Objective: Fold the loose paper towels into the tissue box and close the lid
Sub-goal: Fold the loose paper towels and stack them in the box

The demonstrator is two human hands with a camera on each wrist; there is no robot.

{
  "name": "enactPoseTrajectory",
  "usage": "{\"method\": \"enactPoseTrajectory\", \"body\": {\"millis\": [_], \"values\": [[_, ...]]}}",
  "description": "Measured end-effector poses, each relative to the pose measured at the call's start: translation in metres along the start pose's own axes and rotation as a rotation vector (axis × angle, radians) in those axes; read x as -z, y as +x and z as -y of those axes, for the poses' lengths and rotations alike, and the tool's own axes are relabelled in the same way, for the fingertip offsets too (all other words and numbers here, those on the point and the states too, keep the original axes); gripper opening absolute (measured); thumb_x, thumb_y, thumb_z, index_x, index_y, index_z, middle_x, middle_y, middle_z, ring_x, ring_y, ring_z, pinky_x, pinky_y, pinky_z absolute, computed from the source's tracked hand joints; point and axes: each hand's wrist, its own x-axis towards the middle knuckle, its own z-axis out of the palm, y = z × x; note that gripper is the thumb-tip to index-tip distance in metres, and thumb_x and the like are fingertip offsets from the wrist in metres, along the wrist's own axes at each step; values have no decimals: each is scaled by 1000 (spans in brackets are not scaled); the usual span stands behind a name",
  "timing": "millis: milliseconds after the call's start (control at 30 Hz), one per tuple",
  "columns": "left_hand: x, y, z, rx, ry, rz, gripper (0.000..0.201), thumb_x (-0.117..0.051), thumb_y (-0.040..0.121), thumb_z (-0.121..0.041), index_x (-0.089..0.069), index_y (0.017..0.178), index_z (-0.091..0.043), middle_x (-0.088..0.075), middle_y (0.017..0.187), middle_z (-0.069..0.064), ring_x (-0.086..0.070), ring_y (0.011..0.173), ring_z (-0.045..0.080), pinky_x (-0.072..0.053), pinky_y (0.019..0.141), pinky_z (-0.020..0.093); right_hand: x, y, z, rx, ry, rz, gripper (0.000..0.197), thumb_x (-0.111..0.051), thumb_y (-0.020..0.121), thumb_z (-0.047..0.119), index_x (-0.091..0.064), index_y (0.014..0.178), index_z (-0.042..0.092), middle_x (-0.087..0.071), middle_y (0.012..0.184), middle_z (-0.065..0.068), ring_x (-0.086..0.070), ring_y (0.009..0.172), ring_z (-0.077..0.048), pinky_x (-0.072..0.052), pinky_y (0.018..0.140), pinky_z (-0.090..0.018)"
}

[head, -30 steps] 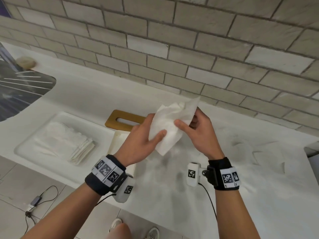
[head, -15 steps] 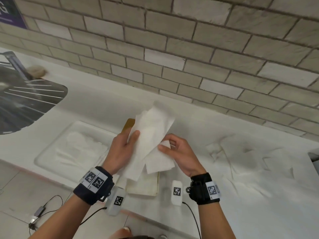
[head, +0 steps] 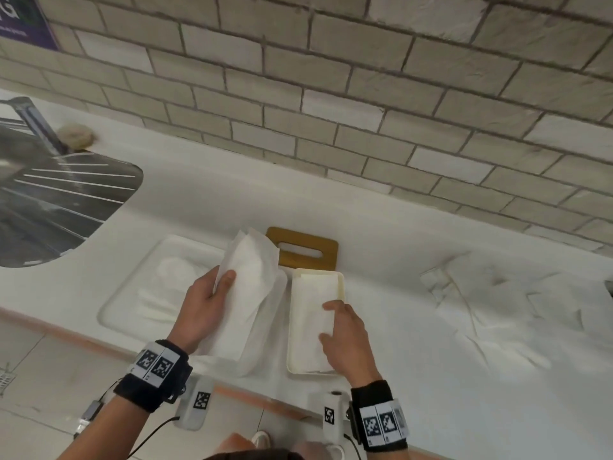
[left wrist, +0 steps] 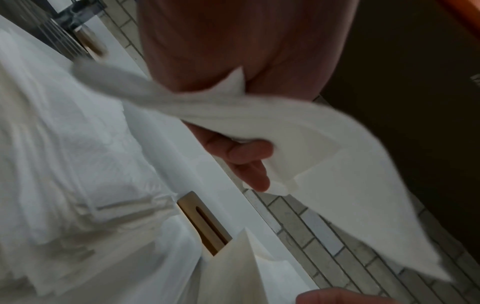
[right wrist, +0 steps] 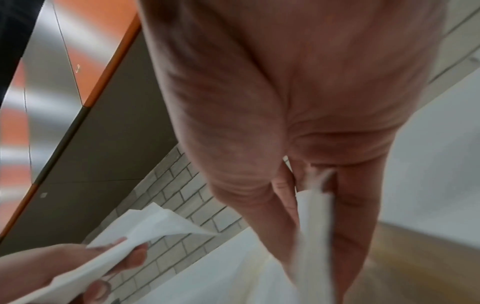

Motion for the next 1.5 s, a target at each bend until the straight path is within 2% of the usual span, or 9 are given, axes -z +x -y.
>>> {"method": "enactPoseTrajectory", "body": {"millis": [200,333,433,500,567,833,1000,1167,1500], "values": [[-7,1,-10,-35,-82,109,29,-50,109,-47,-71,118,-31,-78,109,-14,-73,98,5,-57,90,36,-2,-4,4,36,-35,20,52,-70,101,15,-47,146,27,-48,146,4,-56,132,-21,-50,107,-33],[-16,-3,-20,-71,-105,184,31,-54,106,-49,-71,116,-26,-79,109,-9,-74,97,10,-59,87,39,13,-14,32,116,2,-418,30,-45,110,51,-63,116,28,-62,122,8,-64,109,-18,-56,90,-39],[-25,-5,-29,-90,-121,224,30,-60,102,-50,-71,119,-28,-79,108,-12,-75,97,9,-59,83,34,21,-18,62,24,515,-168,59,-33,104,75,-73,107,31,-79,99,6,-75,94,-13,-60,89,-37],[-31,-5,-31,-111,-78,255,31,-66,99,-51,-70,123,-31,-79,109,-16,-75,96,7,-60,80,32,23,-19,75,3,929,-37,48,-44,109,62,-76,119,27,-82,111,1,-78,104,-18,-63,92,-39],[-35,-4,-28,-120,-39,293,31,-71,97,-49,-71,124,-33,-78,110,-18,-75,97,5,-62,81,32,24,-14,76,38,1120,-171,27,-59,111,37,-76,121,18,-80,118,-5,-76,113,-26,-64,93,-45],[-30,-7,3,-84,70,305,14,-72,99,-41,-75,95,-28,-79,93,-13,-74,83,6,-56,70,23,14,25,31,-70,1020,-361,31,-73,103,21,-59,104,-6,-78,99,-20,-76,103,-38,-67,88,-48],[-24,-8,22,-50,171,279,21,-66,102,-45,-73,88,-31,-76,87,-19,-71,79,3,-50,67,21,7,40,-2,-172,750,-367,14,-73,101,25,-61,99,18,-79,98,-4,-77,96,-25,-64,91,-54],[-3,-10,25,-64,208,195,28,-63,104,-44,-71,85,-25,-76,83,-13,-71,76,4,-53,69,28,24,40,-8,-96,326,-121,24,-69,99,18,-62,122,17,-76,114,-4,-73,101,-24,-63,93,-49],[18,-14,-6,-134,23,85,39,-58,106,-50,-71,101,-14,-76,95,4,-74,91,22,-58,83,50,67,18,7,47,479,-49,34,-66,106,15,-68,137,28,-79,119,6,-76,105,-14,-66,89,-41]]}}
